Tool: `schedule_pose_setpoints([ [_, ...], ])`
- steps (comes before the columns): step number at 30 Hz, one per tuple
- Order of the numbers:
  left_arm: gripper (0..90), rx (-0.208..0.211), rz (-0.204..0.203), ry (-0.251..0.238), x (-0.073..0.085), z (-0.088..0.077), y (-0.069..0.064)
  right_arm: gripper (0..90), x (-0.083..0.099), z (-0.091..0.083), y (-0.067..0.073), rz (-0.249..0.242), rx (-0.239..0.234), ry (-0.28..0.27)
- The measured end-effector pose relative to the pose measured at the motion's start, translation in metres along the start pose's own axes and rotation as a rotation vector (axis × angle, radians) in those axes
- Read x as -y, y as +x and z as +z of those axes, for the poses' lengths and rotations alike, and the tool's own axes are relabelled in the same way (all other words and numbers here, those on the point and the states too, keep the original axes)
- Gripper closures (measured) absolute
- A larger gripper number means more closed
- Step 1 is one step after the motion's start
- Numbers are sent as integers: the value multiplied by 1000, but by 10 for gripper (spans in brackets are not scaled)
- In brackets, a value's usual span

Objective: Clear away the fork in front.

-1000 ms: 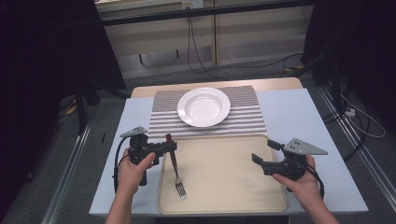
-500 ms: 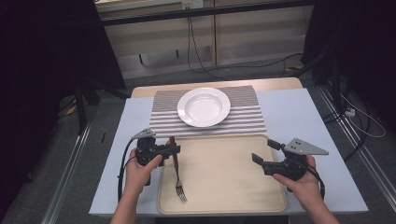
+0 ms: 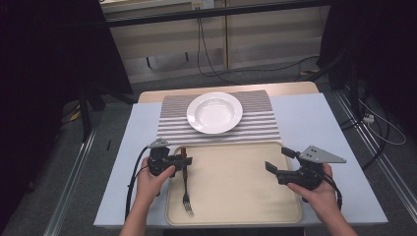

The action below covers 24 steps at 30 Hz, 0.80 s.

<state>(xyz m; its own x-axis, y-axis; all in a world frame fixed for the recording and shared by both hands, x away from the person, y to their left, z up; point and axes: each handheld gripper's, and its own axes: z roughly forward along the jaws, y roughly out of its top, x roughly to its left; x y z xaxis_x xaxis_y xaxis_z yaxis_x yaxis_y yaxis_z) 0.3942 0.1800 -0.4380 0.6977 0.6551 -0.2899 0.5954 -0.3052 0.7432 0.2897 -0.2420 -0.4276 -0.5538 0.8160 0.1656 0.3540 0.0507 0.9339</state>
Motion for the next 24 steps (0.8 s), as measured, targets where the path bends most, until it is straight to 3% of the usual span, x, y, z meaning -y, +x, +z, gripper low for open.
schedule_pose_setpoints([
  [24, 616, -20, -27, 12, 10, 6, 5, 184, 1, 1, 2, -6, -10, 5],
])
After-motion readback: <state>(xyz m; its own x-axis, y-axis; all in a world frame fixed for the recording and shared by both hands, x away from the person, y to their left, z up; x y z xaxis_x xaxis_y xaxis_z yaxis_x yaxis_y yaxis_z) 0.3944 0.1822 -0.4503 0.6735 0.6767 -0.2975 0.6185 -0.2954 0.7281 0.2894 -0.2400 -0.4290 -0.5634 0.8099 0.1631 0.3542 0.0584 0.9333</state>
